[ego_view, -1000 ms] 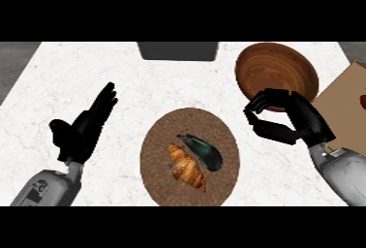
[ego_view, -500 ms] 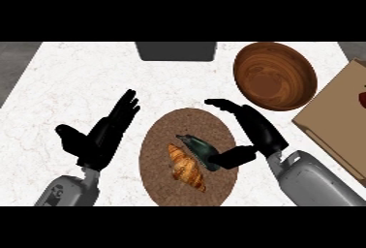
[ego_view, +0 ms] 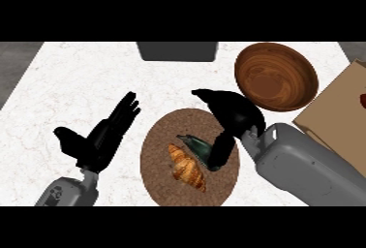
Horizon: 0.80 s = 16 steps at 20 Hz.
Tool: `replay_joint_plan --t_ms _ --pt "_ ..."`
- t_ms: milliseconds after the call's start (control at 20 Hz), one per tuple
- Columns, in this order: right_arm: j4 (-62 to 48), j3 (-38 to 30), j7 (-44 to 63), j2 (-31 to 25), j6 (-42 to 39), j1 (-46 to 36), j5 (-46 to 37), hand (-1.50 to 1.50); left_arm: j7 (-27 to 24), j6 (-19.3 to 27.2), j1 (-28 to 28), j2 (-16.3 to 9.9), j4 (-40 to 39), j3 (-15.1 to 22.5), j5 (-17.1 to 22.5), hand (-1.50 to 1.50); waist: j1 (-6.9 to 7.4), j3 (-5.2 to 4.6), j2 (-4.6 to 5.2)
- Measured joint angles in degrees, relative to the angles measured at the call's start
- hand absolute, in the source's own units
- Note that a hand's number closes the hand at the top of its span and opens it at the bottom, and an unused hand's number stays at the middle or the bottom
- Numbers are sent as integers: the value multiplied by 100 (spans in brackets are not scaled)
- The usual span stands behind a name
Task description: Pick the eggplant from the placemat and place it in the bowl
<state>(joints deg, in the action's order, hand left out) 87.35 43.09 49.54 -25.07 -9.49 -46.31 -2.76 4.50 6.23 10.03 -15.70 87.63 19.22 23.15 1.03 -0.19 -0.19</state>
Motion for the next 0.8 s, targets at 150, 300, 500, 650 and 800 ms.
replay_joint_plan --t_ms 150,300,500,650,800 --pt "-358 -12 586 420 -405 -387 245 -150 19 40 44 83 -22 9 -61 0 -1 5 11" --pt "-923 -45 791 853 -558 -671 460 -150 -41 -27 88 115 -160 -56 -65 0 2 7 26" --pt "-1576 -26 936 1191 -695 -885 594 -150 -68 -43 -11 137 -83 -66 -107 0 6 10 25" --pt "-1960 103 1003 1398 -732 -879 537 -150 -82 -84 -53 147 -76 -96 -116 0 -13 11 23" --pt "-2256 107 966 1404 -878 -891 558 -150 -31 -125 -63 111 -19 -172 -109 0 -32 13 21"
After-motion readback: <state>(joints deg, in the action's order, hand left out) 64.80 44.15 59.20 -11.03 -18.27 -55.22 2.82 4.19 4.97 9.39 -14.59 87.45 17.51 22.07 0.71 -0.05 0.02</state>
